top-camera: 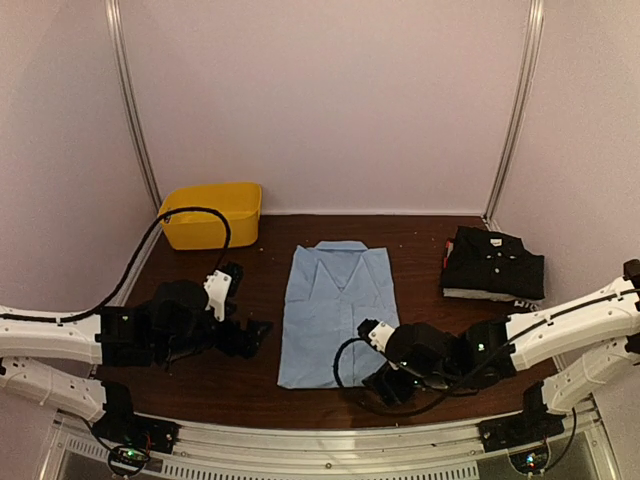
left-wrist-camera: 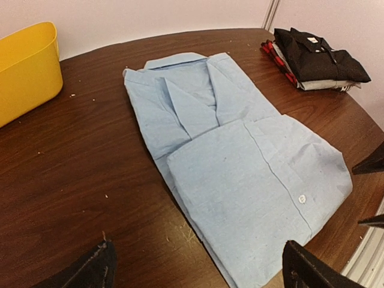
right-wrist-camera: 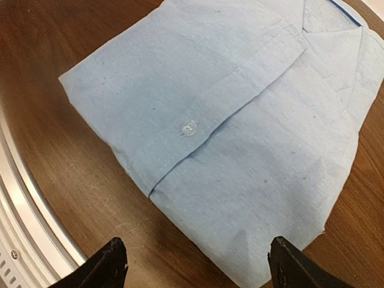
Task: Fold and stack the long sleeve shirts
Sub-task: Pick up the 2/3-rectangle-folded shirt from the center of the board.
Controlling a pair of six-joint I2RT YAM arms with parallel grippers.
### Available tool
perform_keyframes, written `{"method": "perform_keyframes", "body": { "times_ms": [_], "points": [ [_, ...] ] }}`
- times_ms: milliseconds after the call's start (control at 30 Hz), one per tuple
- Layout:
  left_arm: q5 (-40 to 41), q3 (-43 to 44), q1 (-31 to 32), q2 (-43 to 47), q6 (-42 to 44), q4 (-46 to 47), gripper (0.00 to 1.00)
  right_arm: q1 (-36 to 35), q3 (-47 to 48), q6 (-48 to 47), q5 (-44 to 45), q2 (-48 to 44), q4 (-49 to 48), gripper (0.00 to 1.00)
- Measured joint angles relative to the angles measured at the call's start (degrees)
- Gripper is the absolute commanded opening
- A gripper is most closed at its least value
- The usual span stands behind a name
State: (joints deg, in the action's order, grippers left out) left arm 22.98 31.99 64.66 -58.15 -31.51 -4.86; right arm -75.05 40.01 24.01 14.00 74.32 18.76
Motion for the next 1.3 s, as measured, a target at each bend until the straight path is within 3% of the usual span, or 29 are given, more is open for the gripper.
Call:
{"method": "perform_keyframes", "body": {
  "times_ms": [267,533,733,900,1033,1300],
  "points": [
    [-5.14,1.20,-3.98,1.86,1.70,-2.49,0.98,-1.99,6.56,-6.03,0.48,13.38,3.65,0.80],
    [-9.11,1.36,-4.04,0.39,2.54,-2.51,0.98,-1.97,10.16,-8.96,2.45,18.58,7.48,0.75],
    [-12.00,1.36,-4.11,-0.98,3.61,-2.40,0.98,-1.92,13.68,-9.55,4.44,23.45,9.70,0.57],
    [-14.56,1.36,-4.15,-0.98,5.40,-1.01,0.98,-1.73,15.32,-10.08,6.05,25.70,10.60,0.19],
    [-16.85,1.31,-4.15,-0.96,7.32,0.63,0.97,-1.81,15.34,-9.66,5.97,26.18,11.52,0.01],
    [-23.12,-3.34,-2.89,-0.63,12.24,8.83,0.96,-3.39,11.91,-7.65,-1.11,20.15,12.15,0.00]
  ]
}}
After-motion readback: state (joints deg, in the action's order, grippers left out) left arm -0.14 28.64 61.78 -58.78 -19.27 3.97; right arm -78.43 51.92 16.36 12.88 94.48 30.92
